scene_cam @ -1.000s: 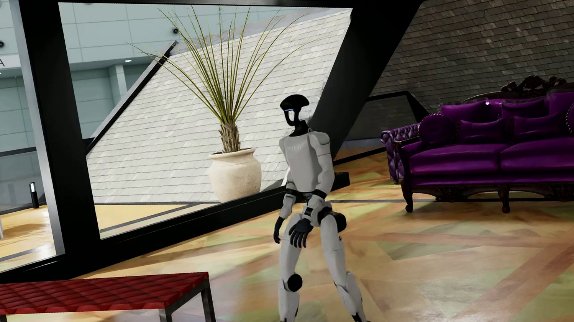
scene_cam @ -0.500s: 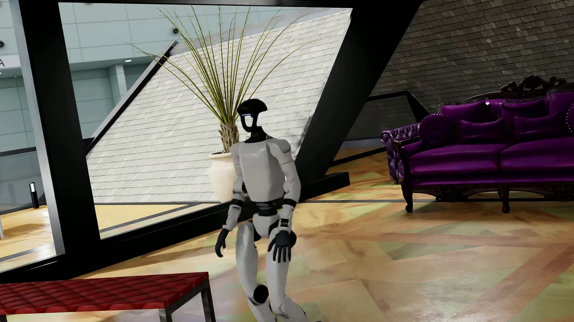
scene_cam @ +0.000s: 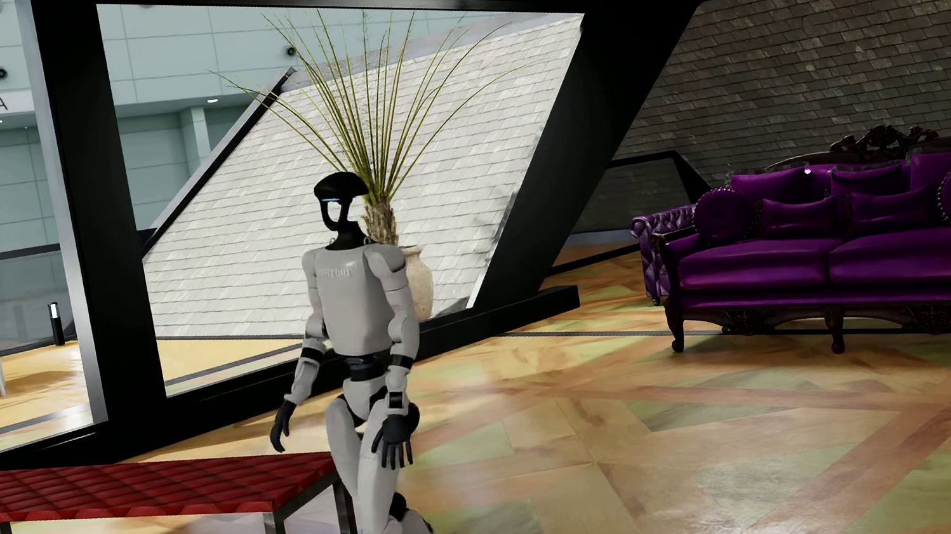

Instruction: Approach the sofa

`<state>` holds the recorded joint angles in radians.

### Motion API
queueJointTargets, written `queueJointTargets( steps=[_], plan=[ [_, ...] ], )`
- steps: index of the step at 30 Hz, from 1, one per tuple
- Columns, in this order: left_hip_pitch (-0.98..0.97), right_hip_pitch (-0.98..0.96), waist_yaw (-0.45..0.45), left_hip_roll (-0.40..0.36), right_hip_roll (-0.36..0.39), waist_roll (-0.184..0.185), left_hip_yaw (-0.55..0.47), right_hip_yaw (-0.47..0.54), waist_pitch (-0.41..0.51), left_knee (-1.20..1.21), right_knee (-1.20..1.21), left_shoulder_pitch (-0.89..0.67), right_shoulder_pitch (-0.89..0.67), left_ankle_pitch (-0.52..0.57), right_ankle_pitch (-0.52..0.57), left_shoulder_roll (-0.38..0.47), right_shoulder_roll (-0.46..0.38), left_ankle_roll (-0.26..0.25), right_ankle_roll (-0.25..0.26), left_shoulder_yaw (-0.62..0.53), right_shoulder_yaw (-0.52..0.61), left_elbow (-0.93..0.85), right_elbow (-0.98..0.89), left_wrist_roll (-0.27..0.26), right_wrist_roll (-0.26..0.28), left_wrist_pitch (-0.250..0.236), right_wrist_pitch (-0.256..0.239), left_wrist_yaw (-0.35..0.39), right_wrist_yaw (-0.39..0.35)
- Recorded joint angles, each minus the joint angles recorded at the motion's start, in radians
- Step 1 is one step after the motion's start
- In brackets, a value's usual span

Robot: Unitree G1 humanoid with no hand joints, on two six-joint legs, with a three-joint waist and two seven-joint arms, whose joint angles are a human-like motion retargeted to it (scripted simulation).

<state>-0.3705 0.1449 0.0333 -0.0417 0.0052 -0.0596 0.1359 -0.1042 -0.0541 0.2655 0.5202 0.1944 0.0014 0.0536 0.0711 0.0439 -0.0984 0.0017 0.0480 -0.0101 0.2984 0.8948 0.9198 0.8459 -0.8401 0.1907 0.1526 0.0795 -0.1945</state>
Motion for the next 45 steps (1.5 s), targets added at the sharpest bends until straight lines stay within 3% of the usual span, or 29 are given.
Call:
queueJointTargets(
  steps=[1,3,4,5,7,8,10,11,12,14,16,18,19,21,22,24,25,27,29,30,33,34,36,37,38,41,43,45],
  plan=[
    [0.018,-0.061,-0.002,-0.019,-0.038,-0.013,0.015,0.010,-0.001,0.027,0.144,-0.007,0.022,-0.039,0.087,-0.005,-0.019,0.015,0.040,-0.005,0.037,0.007,0.022,0.010,-0.014,-0.008,-0.006,-0.007,0.062],
    [0.044,-0.228,-0.008,-0.057,-0.120,-0.039,0.052,0.050,0.007,0.096,0.471,-0.042,0.055,-0.123,0.263,-0.016,-0.100,0.043,0.144,-0.019,0.130,0.020,0.018,0.026,-0.062,-0.044,-0.075,0.007,0.196],
    [0.069,-0.317,-0.010,-0.077,-0.127,-0.052,0.075,0.103,0.014,0.115,0.606,-0.066,0.067,-0.159,0.308,-0.020,-0.140,0.048,0.186,-0.026,0.146,0.028,0.004,0.034,-0.070,-0.065,-0.097,0.025,0.234],
    [0.101,-0.399,-0.009,-0.094,-0.107,-0.062,0.097,0.156,0.022,0.122,0.697,-0.083,0.076,-0.190,0.270,-0.023,-0.161,0.049,0.199,-0.041,0.133,0.020,-0.007,0.045,-0.062,-0.076,-0.086,0.040,0.242],
    [0.167,-0.534,-0.016,-0.119,-0.104,-0.075,0.115,0.221,0.034,0.132,0.749,-0.130,0.105,-0.240,0.118,-0.024,-0.150,0.051,0.179,-0.060,0.048,0.033,-0.011,0.066,-0.012,-0.076,-0.015,0.066,0.156],
    [0.195,-0.588,-0.026,-0.128,-0.110,-0.078,0.108,0.231,0.038,0.140,0.710,-0.159,0.123,-0.262,0.003,-0.021,-0.132,0.052,0.122,-0.058,-0.011,0.036,-0.029,0.065,0.024,-0.070,0.016,0.064,0.101],
    [0.254,-0.662,-0.057,-0.135,-0.113,-0.077,0.080,0.225,0.041,0.135,0.523,-0.208,0.155,-0.291,-0.152,-0.011,-0.094,0.052,0.042,-0.045,-0.088,0.018,-0.073,0.047,0.085,-0.075,0.029,0.067,0.037],
    [0.285,-0.683,-0.073,-0.137,-0.110,-0.074,0.064,0.210,0.042,0.120,0.387,-0.226,0.162,-0.299,-0.176,-0.002,-0.084,0.051,0.001,-0.049,-0.093,-0.001,-0.088,0.039,0.092,-0.088,0.021,0.075,0.037],
    [0.314,-0.692,-0.087,-0.138,-0.109,-0.070,0.047,0.190,0.041,0.103,0.237,-0.239,0.166,-0.305,-0.157,0.009,-0.078,0.050,-0.012,-0.062,-0.086,-0.024,-0.098,0.033,0.084,-0.106,0.010,0.085,0.047],
    [0.374,-0.684,-0.106,-0.142,-0.100,-0.062,0.019,0.143,0.039,0.064,-0.073,-0.257,0.170,-0.314,-0.052,0.032,-0.061,0.047,0.020,-0.104,-0.077,-0.061,-0.104,0.019,0.061,-0.138,-0.002,0.093,0.064],
    [0.436,-0.657,-0.112,-0.146,-0.105,-0.055,-0.002,0.040,0.037,0.030,-0.285,-0.264,0.170,-0.321,-0.026,0.044,-0.034,0.041,0.028,-0.131,-0.079,-0.078,-0.092,-0.016,0.046,-0.143,0.000,0.080,0.064],
    [0.490,-0.633,-0.116,-0.138,-0.092,-0.044,-0.026,-0.004,0.033,0.028,-0.295,-0.254,0.166,-0.321,0.070,0.041,-0.011,0.026,-0.068,-0.132,-0.069,-0.079,-0.061,-0.069,0.025,-0.127,0.006,0.066,0.074],
    [0.516,-0.610,-0.119,-0.125,-0.081,-0.035,-0.039,-0.003,0.029,0.045,-0.280,-0.243,0.161,-0.306,0.105,0.040,0.000,0.013,-0.078,-0.131,-0.063,-0.075,-0.039,-0.087,0.013,-0.115,0.009,0.066,0.085],
    [0.540,-0.560,-0.118,-0.079,-0.049,-0.004,-0.052,-0.029,0.021,0.113,-0.252,-0.206,0.146,-0.227,0.075,0.040,0.024,-0.021,-0.117,-0.124,-0.059,-0.051,0.013,-0.100,-0.013,-0.073,0.022,0.071,0.109],
    [0.530,-0.535,-0.118,-0.050,-0.025,0.014,-0.057,-0.036,0.017,0.180,-0.236,-0.183,0.136,-0.150,0.042,0.042,0.034,-0.064,-0.138,-0.124,-0.064,-0.034,0.029,-0.096,-0.022,-0.052,0.026,0.058,0.120],
    [0.448,-0.501,-0.116,0.010,0.029,0.045,-0.087,-0.050,0.016,0.413,-0.188,-0.147,0.114,0.010,-0.028,0.072,0.051,-0.211,-0.161,-0.151,-0.082,-0.017,0.022,-0.064,-0.024,-0.048,0.004,-0.015,0.126],
    [0.380,-0.487,-0.118,0.039,0.058,0.059,-0.091,-0.056,0.020,0.571,-0.160,-0.132,0.103,0.092,-0.065,0.098,0.058,-0.247,-0.167,-0.162,-0.089,-0.018,0.003,-0.040,-0.023,-0.063,-0.013,-0.054,0.116],
    [0.219,-0.459,-0.123,0.131,0.120,0.092,-0.077,-0.066,0.030,0.867,-0.115,-0.117,0.071,0.229,-0.133,0.136,0.070,-0.250,-0.169,-0.164,-0.107,-0.013,-0.027,-0.010,-0.021,-0.052,-0.048,-0.061,0.071],
    [0.070,-0.413,-0.116,0.191,0.186,0.124,-0.139,-0.039,0.038,1.018,-0.107,-0.104,0.022,0.053,-0.178,0.141,0.078,-0.232,-0.173,-0.127,-0.129,-0.002,-0.034,-0.011,-0.021,0.002,-0.050,-0.012,0.027],
    [0.011,-0.390,-0.108,0.218,0.213,0.136,-0.143,-0.006,0.039,1.017,-0.106,-0.093,-0.006,-0.026,-0.196,0.134,0.080,-0.182,-0.175,-0.108,-0.138,0.000,-0.031,-0.018,-0.022,0.019,-0.043,0.006,0.014],
    [-0.121,-0.347,-0.072,0.209,0.274,0.150,-0.193,0.134,0.044,0.811,-0.072,-0.065,-0.092,-0.212,-0.254,0.129,0.085,-0.066,-0.175,-0.079,-0.117,-0.033,-0.025,-0.039,-0.033,-0.005,-0.054,0.008,0.016],
    [-0.143,-0.329,-0.060,0.163,0.285,0.149,-0.257,0.186,0.044,0.695,-0.072,-0.062,-0.112,-0.234,-0.266,0.128,0.083,-0.077,-0.175,-0.073,-0.098,-0.048,-0.029,-0.041,-0.038,-0.013,-0.068,0.009,0.021],
    [-0.126,-0.293,-0.036,0.024,0.298,0.138,-0.541,0.289,0.039,0.420,-0.081,-0.062,-0.131,-0.222,-0.284,0.119,0.082,-0.191,-0.172,-0.053,-0.061,-0.075,-0.037,-0.045,-0.041,-0.013,-0.092,0.017,0.027],
    [-0.102,-0.273,-0.029,0.010,0.302,0.131,-0.646,0.339,0.035,0.265,-0.093,-0.060,-0.132,-0.163,-0.290,0.112,0.083,-0.233,-0.169,-0.041,-0.046,-0.089,-0.038,-0.050,-0.037,-0.013,-0.098,0.020,0.030],
    [-0.082,-0.249,-0.029,0.031,0.300,0.126,-0.631,0.384,0.033,0.158,-0.109,-0.059,-0.129,-0.080,-0.294,0.102,0.080,-0.243,-0.168,-0.032,-0.035,-0.102,-0.035,-0.053,-0.032,-0.016,-0.098,0.023,0.033],
    [-0.031,-0.215,-0.036,0.047,0.276,0.096,-0.518,0.445,0.036,0.147,-0.073,-0.084,-0.078,-0.104,-0.280,0.090,0.068,-0.177,-0.173,-0.057,-0.036,-0.101,-0.008,-0.028,-0.015,-0.025,-0.058,0.036,0.020],
    [0.023,-0.232,-0.040,0.048,0.256,0.066,-0.449,0.446,0.038,0.100,0.005,-0.108,-0.017,-0.098,-0.207,0.086,0.055,-0.136,-0.173,-0.071,-0.042,-0.089,0.010,-0.018,-0.006,-0.035,-0.024,0.041,0.034],
    [0.070,-0.287,-0.035,0.043,0.242,0.034,-0.362,0.462,0.041,0.069,0.145,-0.123,0.023,-0.106,-0.131,0.076,0.009,-0.104,-0.149,-0.041,0.022,-0.086,0.039,-0.045,-0.033,-0.078,-0.040,0.067,0.093]
  ],
)
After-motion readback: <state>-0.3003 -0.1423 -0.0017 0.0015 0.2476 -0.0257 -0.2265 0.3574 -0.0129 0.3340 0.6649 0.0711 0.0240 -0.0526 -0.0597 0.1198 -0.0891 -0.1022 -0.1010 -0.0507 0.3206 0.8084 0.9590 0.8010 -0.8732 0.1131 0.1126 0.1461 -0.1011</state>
